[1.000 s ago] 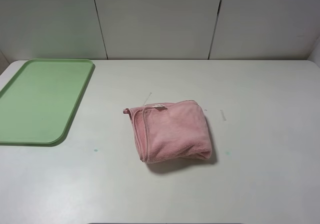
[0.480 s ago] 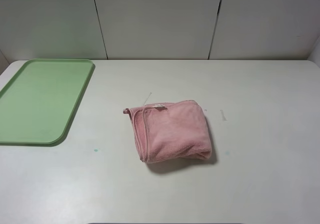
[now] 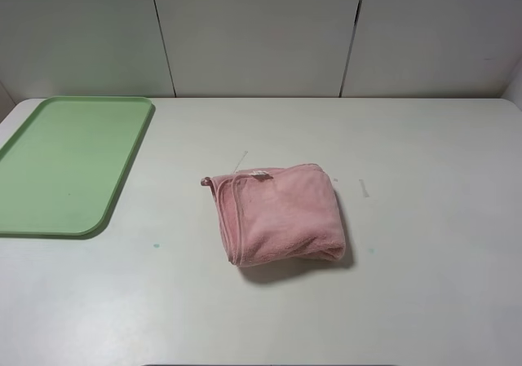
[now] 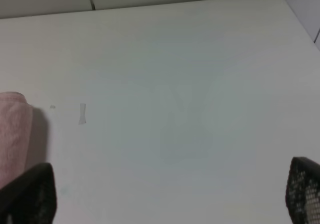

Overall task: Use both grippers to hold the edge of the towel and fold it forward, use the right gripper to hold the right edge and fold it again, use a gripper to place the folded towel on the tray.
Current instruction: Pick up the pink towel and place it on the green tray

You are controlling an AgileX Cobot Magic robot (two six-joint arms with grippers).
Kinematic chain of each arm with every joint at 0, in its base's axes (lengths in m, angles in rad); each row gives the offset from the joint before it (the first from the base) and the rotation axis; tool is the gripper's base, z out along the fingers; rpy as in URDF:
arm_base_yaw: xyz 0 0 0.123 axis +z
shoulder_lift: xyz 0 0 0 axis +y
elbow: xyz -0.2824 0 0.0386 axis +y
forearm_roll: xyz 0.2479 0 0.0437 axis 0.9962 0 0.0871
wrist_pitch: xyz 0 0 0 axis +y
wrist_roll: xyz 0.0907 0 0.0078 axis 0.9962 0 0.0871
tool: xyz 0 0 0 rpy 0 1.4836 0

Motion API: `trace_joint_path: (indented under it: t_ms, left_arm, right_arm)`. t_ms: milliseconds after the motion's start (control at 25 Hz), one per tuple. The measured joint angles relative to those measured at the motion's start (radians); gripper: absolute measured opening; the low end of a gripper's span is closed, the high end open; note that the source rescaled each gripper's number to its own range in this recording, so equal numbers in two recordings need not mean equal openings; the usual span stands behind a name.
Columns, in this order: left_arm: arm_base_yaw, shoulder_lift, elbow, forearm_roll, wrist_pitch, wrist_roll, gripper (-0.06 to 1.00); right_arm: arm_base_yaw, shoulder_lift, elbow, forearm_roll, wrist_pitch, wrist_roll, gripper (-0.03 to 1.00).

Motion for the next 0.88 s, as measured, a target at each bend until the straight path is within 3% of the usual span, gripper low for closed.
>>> trace_joint_path:
  t_ms: [200, 600, 720, 880]
  left_arm:
    - [0.000, 0.178, -0.016, -0.051, -0.031, 0.000, 1.00]
    - [-0.005, 0.571, -0.020, -0.223, -0.298, 0.074, 0.99]
    - [-0.054, 0.698, -0.020, -0.257, -0.385, 0.098, 0.99]
    - [-0.193, 0.869, -0.023, -0.266, -0.542, 0.102, 0.99]
  right_arm:
    - [0.000, 0.000, 0.000, 0.000, 0.000, 0.000, 1.00]
    - [0.000, 0.000, 0.000, 0.000, 0.000, 0.000, 1.00]
    - [0.000, 0.000, 0.000, 0.000, 0.000, 0.000, 1.00]
    - [0.000, 0.000, 0.000, 0.000, 0.000, 0.000, 1.00]
